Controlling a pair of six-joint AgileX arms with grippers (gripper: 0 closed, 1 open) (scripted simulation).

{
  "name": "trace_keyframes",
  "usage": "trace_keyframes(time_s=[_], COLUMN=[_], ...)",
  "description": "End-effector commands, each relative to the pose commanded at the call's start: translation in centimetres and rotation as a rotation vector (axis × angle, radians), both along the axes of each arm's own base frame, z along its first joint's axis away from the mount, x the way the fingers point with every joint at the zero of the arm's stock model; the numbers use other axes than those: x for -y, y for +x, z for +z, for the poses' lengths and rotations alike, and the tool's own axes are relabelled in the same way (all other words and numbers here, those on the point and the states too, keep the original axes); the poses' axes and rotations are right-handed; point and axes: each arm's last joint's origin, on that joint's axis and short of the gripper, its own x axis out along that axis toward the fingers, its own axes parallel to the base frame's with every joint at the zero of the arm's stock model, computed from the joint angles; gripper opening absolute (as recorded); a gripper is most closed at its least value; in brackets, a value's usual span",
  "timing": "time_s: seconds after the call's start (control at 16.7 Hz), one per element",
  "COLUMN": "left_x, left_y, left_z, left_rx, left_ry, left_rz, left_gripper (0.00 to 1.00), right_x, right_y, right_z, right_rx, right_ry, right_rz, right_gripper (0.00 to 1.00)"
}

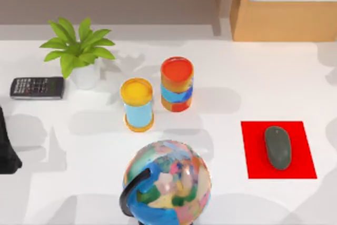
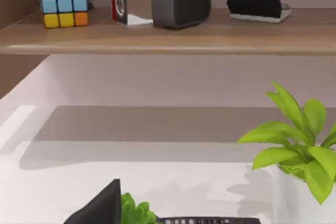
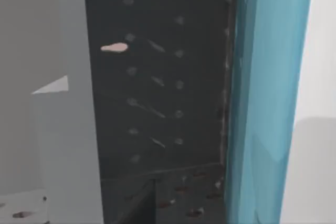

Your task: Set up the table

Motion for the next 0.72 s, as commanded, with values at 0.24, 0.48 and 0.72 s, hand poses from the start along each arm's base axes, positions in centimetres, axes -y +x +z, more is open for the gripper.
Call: trace_keyframes(time_s=[0.24, 0.48, 0.72], left_x=[0.0, 0.0, 0.0], left_y=[0.0, 0.0, 0.0], left_z=[0.0, 0.0, 0.0], left_rx=[0.000, 0.000, 0.000], left_ry=[0.000, 0.000, 0.000], left_rz=[0.000, 0.000, 0.000], left_gripper=[1.00, 1.00, 1.00], right_x=[0.0, 0.1, -0.1], right_y=[0.0, -0.1, -1.6], right_z=[0.0, 0.0, 0.7], right_rx=[0.000, 0.000, 0.016], right_ry=[0.000, 0.000, -0.013], right_rz=[0.000, -0.002, 0.006], right_gripper=[1.00, 1.00, 1.00])
